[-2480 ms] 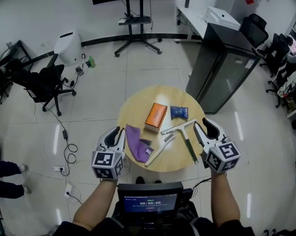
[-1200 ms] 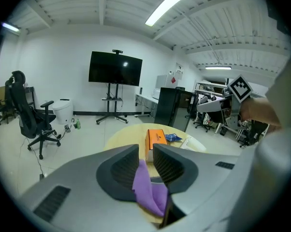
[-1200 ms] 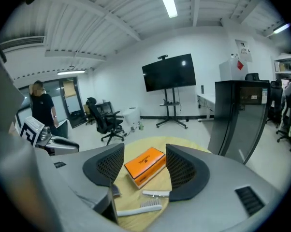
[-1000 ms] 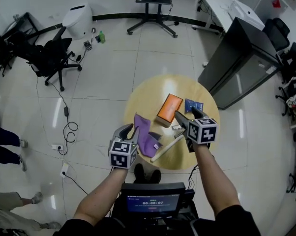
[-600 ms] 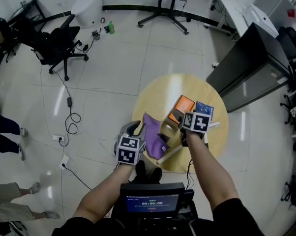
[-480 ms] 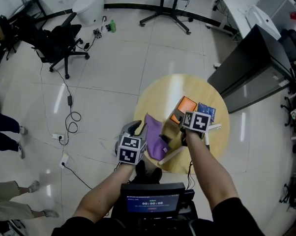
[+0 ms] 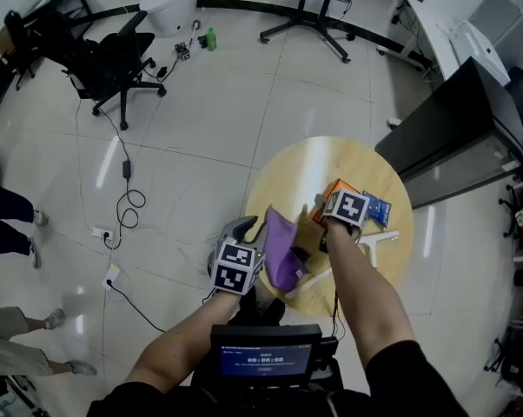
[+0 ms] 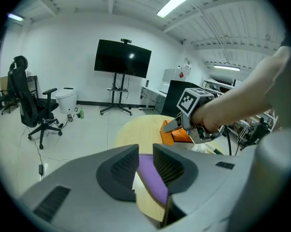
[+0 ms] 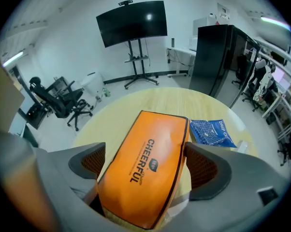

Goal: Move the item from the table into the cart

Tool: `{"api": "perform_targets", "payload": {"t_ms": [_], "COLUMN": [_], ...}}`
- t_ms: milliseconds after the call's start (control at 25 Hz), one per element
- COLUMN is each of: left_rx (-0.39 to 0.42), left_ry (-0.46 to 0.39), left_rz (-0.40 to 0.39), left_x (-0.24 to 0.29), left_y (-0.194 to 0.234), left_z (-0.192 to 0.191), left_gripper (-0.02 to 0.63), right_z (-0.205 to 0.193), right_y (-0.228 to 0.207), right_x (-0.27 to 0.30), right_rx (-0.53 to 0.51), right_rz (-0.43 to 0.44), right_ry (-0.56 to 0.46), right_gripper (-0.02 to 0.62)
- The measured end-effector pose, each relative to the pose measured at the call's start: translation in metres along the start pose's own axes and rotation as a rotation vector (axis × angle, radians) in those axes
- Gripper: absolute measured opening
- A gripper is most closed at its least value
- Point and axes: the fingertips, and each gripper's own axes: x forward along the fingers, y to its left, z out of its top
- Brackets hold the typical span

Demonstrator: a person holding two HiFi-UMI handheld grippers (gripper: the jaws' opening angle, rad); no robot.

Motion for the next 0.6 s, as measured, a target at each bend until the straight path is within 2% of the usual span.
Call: {"api": "perform_targets", "payload": {"t_ms": [80, 240, 360, 520, 600], "left_rx": [0.001, -0.007, -0.009, -0.014, -0.016], "left_ry": [0.013, 0.022, 0.023, 0.033, 0.032], "left_rz": [-0.003, -0.003, 0.001, 0.0, -0.006], "left_x": [0.002, 0.009, 0.017, 0.022, 0.021], "left_y": [0.006, 0.014, 0.014, 0.017, 0.017], "left_z": [-0.002, -0.005, -0.008, -0.017, -0.017], "left_gripper": [0.104, 0.104, 0.104, 0.104, 0.104], "right_z": [-0.005, -0.014, -0.012, -0.003, -0.004], "right_y": [-0.001, 0.008, 0.002, 0.013, 0.013], "right_x": [0.013, 0.04, 0.049, 0.052, 0.052], "right_rx": [0.027, 0.184, 0.182, 0.169, 0.158], "right_rz": [-0.027, 0.032, 0.015, 0.074, 0.075], "right_ry": [0.044, 0.086, 0.076, 0.055, 0.057], "right_gripper": [0.506, 0.506, 0.485, 0.445, 0.422]}}
